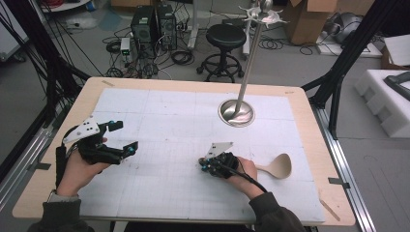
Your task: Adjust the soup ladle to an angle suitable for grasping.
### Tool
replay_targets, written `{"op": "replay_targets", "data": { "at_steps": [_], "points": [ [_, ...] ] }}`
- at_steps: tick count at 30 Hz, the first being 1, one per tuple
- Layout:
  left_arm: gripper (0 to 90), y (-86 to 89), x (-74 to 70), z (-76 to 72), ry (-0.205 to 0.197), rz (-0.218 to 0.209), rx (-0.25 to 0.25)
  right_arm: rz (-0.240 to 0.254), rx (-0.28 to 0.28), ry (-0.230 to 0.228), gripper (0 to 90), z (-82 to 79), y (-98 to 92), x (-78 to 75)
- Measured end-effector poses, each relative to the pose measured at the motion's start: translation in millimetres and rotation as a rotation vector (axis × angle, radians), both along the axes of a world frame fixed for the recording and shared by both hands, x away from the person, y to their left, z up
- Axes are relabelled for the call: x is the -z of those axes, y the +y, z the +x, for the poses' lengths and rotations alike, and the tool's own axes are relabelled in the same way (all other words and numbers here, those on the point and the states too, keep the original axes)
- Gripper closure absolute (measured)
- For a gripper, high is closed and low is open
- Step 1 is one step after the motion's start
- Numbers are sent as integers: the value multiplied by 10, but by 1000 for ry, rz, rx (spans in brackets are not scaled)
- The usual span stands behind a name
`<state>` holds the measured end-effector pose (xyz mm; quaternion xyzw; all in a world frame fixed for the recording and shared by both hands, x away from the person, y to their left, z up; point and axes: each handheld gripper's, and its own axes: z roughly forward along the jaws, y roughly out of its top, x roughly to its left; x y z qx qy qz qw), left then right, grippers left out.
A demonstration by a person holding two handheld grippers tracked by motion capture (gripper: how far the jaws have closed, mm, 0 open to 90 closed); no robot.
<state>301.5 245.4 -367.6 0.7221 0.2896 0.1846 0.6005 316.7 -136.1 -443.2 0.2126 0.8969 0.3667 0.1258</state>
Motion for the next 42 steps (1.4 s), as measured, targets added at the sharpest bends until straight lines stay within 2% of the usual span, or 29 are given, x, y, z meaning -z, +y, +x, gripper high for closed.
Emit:
{"op": "replay_targets", "data": {
  "at_steps": [2,10,17,22,23,25,28,30,31,35,37,38,42],
  "points": [
    [18,-1,-1,-2,0,-3,0,20,17,10,900,52,-16,9],
    [18,1,-3,-2,-2,-2,-2,9,85,-19,900,254,-18,13],
    [18,15,-10,-4,-6,-5,-2,19,135,-16,900,432,-52,21],
    [18,17,-13,-8,-7,-9,-1,36,160,-6,900,470,-69,21],
    [18,19,-14,-8,-8,-10,0,39,157,-1,900,461,-75,7],
    [18,22,-13,-6,-7,-8,-2,77,148,11,900,440,-105,-57],
    [18,20,-10,-6,-3,-11,0,106,123,7,900,399,-197,-220],
    [18,17,-9,-4,-4,-8,1,108,117,-6,900,375,-283,-334],
    [18,15,-9,-4,-4,-6,1,117,111,4,900,369,-330,-382],
    [18,11,-6,-5,1,-4,3,110,72,1,896,369,-528,-516],
    [18,13,-7,-5,0,-4,2,82,49,-15,892,390,-639,-554],
    [18,17,-9,-4,-1,-3,2,81,42,-4,870,404,-698,-572],
    [18,24,-8,0,0,-10,1,70,-14,34,668,458,-913,-637]
  ]
}}
